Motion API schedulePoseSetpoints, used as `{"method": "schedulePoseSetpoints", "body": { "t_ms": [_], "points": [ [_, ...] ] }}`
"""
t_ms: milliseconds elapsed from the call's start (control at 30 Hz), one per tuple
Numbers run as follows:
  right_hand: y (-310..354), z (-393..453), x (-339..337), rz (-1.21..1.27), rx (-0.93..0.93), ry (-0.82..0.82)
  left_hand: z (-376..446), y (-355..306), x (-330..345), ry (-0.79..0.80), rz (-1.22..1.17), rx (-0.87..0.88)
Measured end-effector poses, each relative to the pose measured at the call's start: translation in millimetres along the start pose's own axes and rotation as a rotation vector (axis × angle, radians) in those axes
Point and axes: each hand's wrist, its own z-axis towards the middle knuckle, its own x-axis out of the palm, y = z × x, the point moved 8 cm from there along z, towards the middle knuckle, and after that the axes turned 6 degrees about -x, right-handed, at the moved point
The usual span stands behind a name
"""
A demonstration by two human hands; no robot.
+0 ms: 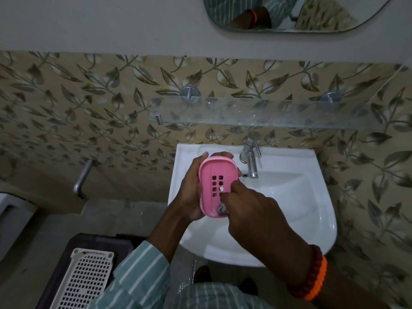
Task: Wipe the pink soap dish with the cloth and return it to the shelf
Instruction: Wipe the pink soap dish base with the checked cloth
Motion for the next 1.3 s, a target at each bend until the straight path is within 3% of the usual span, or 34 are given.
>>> {"method": "schedulePoseSetpoints", "body": {
  "t_ms": [267,433,567,667,800,933,1200,1300],
  "points": [
    [7,-3,19,0.249,-0.008,-0.059,5,8,4,0.015,-0.048,0.035],
    [-2,3,20,0.418,0.113,-0.135,7,5,3,0.025,-0.102,0.075],
    [-2,19,8,0.423,0.153,-0.171,7,7,3,0.003,-0.127,0.061],
    [6,14,10,0.332,0.094,-0.091,4,4,0,-0.008,-0.103,0.057],
    [9,-7,15,0.181,0.003,-0.026,1,1,-3,-0.035,0.047,0.049],
    [-5,-5,6,0.005,0.007,-0.066,2,-5,-6,-0.097,0.178,0.084],
    [-7,-4,28,0.457,0.167,-0.062,-4,-6,-3,-0.138,0.103,0.148],
    [-7,-10,14,0.285,0.13,-0.135,-6,-4,0,-0.132,0.111,0.139]
  ]
}}
